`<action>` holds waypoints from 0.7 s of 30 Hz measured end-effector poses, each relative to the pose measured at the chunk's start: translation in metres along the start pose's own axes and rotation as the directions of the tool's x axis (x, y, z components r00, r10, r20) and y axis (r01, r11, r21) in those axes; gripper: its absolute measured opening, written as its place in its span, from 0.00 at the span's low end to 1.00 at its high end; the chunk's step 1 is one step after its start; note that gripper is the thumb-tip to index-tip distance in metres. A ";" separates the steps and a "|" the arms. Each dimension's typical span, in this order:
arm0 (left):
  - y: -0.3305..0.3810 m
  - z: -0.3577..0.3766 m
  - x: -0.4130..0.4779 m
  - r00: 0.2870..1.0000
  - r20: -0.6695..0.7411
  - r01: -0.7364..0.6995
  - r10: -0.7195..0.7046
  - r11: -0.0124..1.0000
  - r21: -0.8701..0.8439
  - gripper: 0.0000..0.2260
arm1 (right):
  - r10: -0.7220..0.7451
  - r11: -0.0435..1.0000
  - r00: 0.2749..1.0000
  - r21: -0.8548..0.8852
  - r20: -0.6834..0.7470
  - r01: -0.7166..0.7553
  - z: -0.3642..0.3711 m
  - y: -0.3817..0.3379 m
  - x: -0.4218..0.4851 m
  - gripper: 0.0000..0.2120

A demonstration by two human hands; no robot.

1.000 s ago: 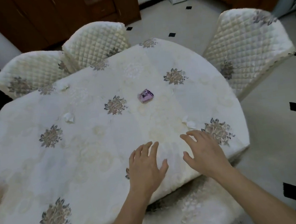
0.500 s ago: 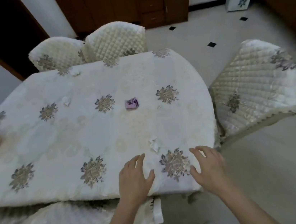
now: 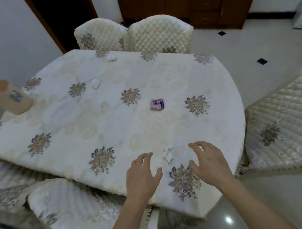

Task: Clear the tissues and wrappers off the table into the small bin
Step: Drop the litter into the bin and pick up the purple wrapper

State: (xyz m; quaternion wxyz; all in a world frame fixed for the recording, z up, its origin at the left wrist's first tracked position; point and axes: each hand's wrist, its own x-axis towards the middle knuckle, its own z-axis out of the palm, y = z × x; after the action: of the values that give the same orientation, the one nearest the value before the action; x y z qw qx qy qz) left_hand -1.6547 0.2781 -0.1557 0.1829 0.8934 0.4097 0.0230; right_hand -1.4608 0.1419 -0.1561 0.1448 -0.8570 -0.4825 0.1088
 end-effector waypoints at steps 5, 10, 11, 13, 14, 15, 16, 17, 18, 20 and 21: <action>-0.010 0.012 0.033 0.998 0.044 0.060 -0.055 0.991 -0.116 0.27 | -0.061 0.998 0.998 -0.032 0.016 0.061 -0.010 0.000 0.054 0.25; 0.004 0.033 0.057 0.986 0.162 0.073 -0.046 0.983 -0.169 0.28 | -0.079 0.997 0.992 -0.009 0.102 0.081 -0.013 0.004 0.102 0.25; 0.007 0.039 0.062 0.984 0.170 0.076 -0.046 0.981 -0.179 0.29 | -0.090 0.996 0.989 -0.003 0.114 0.091 -0.012 0.004 0.112 0.25; 0.012 0.050 0.074 0.979 0.200 0.075 -0.038 0.981 -0.178 0.30 | -0.111 0.994 0.985 0.010 0.135 0.111 -0.010 0.007 0.136 0.25; 0.015 0.055 0.080 0.976 0.216 0.075 -0.037 0.982 -0.174 0.30 | -0.119 0.993 0.981 0.020 0.151 0.118 -0.009 0.009 0.150 0.25; 0.018 0.059 0.083 0.973 0.228 0.076 -0.036 0.983 -0.168 0.31 | -0.125 0.992 0.978 0.032 0.169 0.121 -0.008 0.010 0.163 0.26; 0.022 0.063 0.086 0.970 0.240 0.082 -0.040 0.982 -0.167 0.31 | -0.128 0.992 0.972 0.046 0.197 0.121 -0.006 0.011 0.177 0.26; 0.025 0.068 0.087 0.967 0.250 0.086 -0.043 0.982 -0.165 0.32 | -0.134 0.991 0.966 0.058 0.223 0.124 -0.003 0.013 0.191 0.27; 0.028 0.071 0.089 0.967 0.253 0.085 -0.043 0.984 -0.160 0.33 | -0.142 0.989 0.959 0.067 0.245 0.129 0.000 0.014 0.204 0.28; 0.028 0.076 0.092 0.968 0.248 0.070 -0.032 0.987 -0.147 0.32 | -0.158 0.986 0.947 0.088 0.280 0.139 0.005 0.017 0.233 0.30; 0.026 0.076 0.093 0.973 0.232 0.054 -0.020 0.988 -0.145 0.30 | -0.169 0.984 0.940 0.096 0.295 0.147 0.007 0.017 0.247 0.30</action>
State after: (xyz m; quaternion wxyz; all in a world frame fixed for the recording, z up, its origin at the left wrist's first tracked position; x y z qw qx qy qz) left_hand -1.5592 0.3081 -0.2274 0.2960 0.8660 0.3995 -0.0531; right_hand -1.3233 0.3468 -0.1806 0.1088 -0.7830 -0.5618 0.2440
